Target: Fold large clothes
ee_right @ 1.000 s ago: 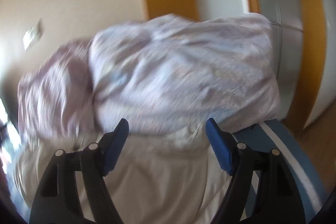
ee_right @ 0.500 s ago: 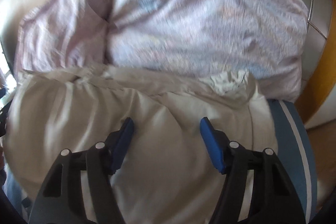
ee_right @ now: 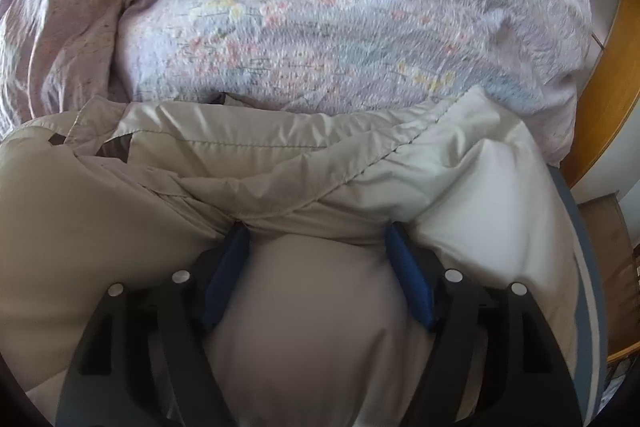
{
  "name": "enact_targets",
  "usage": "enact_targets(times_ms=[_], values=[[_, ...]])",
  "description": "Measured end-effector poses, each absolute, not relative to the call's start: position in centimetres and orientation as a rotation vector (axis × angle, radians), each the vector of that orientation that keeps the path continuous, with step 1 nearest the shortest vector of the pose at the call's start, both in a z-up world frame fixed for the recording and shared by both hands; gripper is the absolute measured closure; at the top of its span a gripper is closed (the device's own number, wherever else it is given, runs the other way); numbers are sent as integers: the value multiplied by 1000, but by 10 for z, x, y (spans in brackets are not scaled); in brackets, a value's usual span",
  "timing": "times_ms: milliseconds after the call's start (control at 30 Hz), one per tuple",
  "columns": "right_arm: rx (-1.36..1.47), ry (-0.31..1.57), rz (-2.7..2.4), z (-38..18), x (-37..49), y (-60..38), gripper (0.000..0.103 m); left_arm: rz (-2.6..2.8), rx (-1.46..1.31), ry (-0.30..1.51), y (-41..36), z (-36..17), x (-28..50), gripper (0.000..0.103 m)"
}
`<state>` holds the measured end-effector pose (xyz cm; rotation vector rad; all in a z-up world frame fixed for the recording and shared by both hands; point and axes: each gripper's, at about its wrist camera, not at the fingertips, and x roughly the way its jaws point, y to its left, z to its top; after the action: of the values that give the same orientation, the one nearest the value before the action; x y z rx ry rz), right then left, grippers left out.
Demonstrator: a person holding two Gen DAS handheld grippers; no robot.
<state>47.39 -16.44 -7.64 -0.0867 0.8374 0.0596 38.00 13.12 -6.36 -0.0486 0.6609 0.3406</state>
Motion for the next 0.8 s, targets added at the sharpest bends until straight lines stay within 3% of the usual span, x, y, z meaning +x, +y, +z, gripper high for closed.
enact_targets(times_ms=[167,333,533,800], values=[[-55,784,73,-66,454,-175,35,317,-46,690,132,-57,369,1],[128,662,61,-35,420,-229,35,309,-84,607,148,-31,335,1],[104,819,-2,-58,456,-240,41,421,-131,664,179,-43,357,1],[105,854,-25,-85,476,-247,35,484,-228,699,206,-69,366,1]])
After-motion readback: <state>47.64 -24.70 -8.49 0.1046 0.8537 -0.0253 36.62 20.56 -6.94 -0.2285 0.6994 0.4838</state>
